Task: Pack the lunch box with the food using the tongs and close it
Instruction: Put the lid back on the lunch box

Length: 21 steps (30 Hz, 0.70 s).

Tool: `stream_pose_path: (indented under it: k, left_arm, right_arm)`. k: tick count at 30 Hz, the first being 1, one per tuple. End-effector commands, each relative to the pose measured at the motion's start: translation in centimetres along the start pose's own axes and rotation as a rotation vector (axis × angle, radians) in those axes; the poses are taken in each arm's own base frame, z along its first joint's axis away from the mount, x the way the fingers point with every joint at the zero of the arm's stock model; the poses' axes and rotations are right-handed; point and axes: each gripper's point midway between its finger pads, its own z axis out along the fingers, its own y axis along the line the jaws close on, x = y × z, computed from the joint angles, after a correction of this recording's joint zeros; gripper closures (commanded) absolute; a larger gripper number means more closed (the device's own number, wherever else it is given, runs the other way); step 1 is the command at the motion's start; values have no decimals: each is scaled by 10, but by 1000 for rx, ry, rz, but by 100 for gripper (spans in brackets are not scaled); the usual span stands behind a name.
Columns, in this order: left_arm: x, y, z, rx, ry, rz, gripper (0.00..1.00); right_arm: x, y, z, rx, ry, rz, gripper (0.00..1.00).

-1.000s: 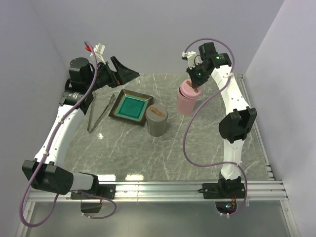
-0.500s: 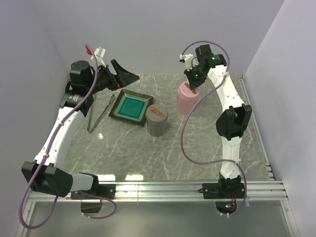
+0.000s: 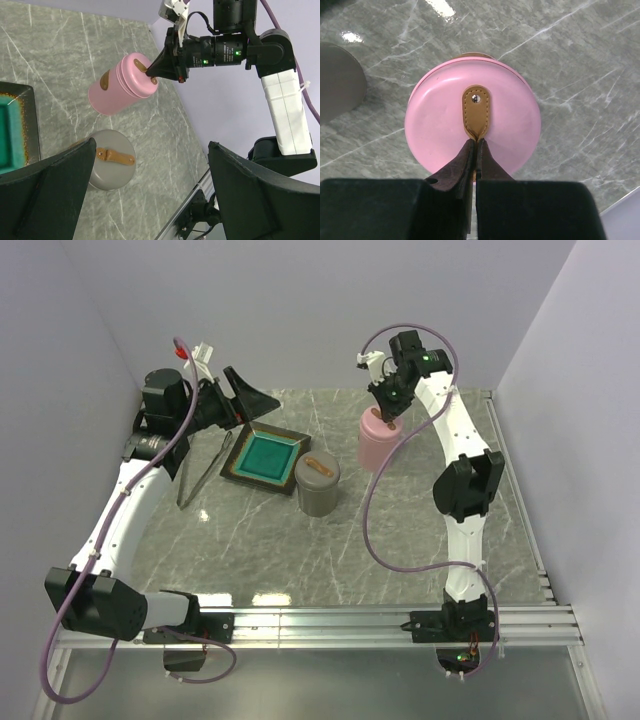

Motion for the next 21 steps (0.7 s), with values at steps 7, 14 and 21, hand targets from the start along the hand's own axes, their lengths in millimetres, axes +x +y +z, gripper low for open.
stream_pose_path:
  k: [7,14,21]
  left_arm:
    - [-5,-14,-10,54,-29,23,1]
    - [-4,-10,-10,53,-24,9,0]
    - [-4,-11,-11,60,-21,5,1]
  right_arm:
    - [9,7,20,-12,76,-53,100]
    - [22,21,32,-66,133,-51,100]
    - [30,50,24,-193,129,-8,100]
